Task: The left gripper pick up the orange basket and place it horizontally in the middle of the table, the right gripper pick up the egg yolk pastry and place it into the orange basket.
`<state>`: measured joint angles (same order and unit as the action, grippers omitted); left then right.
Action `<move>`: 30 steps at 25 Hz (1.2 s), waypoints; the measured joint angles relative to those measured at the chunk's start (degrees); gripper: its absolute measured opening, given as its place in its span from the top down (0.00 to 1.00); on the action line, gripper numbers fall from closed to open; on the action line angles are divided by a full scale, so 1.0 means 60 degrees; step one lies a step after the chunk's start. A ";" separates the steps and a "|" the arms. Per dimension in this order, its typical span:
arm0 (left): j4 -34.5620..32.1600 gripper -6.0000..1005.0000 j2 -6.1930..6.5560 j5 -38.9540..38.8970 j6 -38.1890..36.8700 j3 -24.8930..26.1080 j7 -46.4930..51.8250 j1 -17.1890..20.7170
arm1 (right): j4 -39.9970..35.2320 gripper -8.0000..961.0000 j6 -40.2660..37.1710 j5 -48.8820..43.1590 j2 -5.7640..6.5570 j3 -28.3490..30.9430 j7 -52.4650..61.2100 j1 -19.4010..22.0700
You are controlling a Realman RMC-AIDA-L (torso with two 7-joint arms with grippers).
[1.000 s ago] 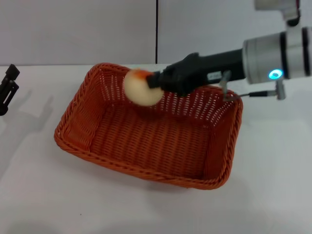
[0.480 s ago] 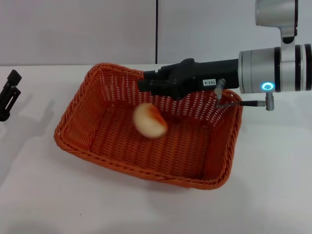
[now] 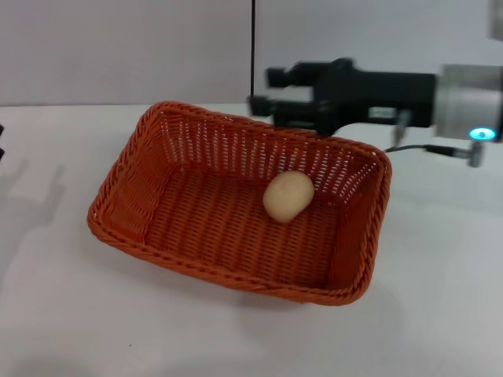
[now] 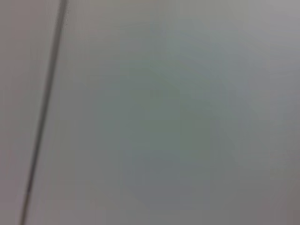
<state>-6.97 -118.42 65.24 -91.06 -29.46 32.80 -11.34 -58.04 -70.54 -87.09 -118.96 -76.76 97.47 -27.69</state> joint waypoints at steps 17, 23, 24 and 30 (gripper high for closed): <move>0.0154 0.39 0.0017 0.0011 -0.0551 0.1002 -0.0430 0.0729 | 0.4266 0.37 -0.2181 0.6603 -0.0007 0.2703 -0.8126 0.1702; 0.0204 0.40 -0.0010 0.0000 -0.0684 0.1107 -0.0684 0.0842 | 0.5829 0.37 -0.3323 0.9116 -0.0014 0.2743 -0.9568 0.1733; 0.0255 0.40 -0.0011 0.0017 -0.0595 0.1083 -0.0891 0.0810 | 0.5929 0.37 -0.3410 0.9288 -0.0005 0.2744 -0.9591 0.1794; 0.0611 0.40 -0.0007 0.0028 -0.0398 0.1115 -0.1826 0.0610 | 0.6456 0.37 -0.3533 0.9455 -0.0012 0.2977 -0.9617 0.2079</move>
<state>-3.30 -118.46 65.41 -93.45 -22.77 21.84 -7.68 -19.30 -91.73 -30.36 -119.03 -58.90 39.77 -15.22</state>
